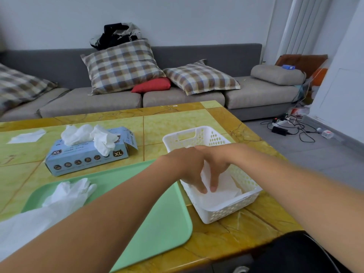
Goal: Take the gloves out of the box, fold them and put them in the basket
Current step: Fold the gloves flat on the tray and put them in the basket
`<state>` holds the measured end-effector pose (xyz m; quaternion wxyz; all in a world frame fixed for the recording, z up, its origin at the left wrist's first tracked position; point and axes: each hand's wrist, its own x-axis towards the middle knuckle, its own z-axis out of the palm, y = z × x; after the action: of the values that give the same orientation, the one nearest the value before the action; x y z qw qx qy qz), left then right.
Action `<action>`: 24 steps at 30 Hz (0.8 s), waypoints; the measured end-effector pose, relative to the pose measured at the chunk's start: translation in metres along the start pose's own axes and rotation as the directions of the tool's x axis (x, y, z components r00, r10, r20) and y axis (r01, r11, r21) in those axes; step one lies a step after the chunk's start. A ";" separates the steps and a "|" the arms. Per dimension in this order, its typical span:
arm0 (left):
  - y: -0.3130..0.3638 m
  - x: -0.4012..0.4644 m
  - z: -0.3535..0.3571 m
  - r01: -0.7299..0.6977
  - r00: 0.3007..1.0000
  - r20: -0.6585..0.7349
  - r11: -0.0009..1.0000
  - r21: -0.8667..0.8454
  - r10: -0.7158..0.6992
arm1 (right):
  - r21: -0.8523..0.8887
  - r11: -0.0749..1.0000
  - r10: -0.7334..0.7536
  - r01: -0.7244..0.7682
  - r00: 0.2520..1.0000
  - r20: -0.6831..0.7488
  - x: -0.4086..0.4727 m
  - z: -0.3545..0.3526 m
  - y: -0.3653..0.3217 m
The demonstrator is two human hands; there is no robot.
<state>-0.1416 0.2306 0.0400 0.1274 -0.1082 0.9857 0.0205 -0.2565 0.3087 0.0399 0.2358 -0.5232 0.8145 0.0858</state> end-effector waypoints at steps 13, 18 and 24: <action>-0.001 -0.004 -0.004 0.041 0.997 0.067 0.994 0.105 -0.048 | -0.262 0.964 0.066 -0.040 0.993 0.094 -0.020 0.015 -0.004; 0.024 0.017 0.003 0.029 0.961 0.257 0.961 0.274 -0.102 | -0.318 0.936 0.200 -0.152 0.972 0.124 0.000 0.024 -0.005; -0.006 0.035 0.007 0.026 0.944 0.313 0.967 0.252 -0.107 | -0.265 0.964 0.042 -0.017 0.995 0.092 0.010 0.024 0.010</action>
<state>-0.1717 0.2179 0.0244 0.3007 -0.1204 0.9420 -0.0876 -0.2619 0.3145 0.0130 0.2019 -0.5329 0.7911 0.2222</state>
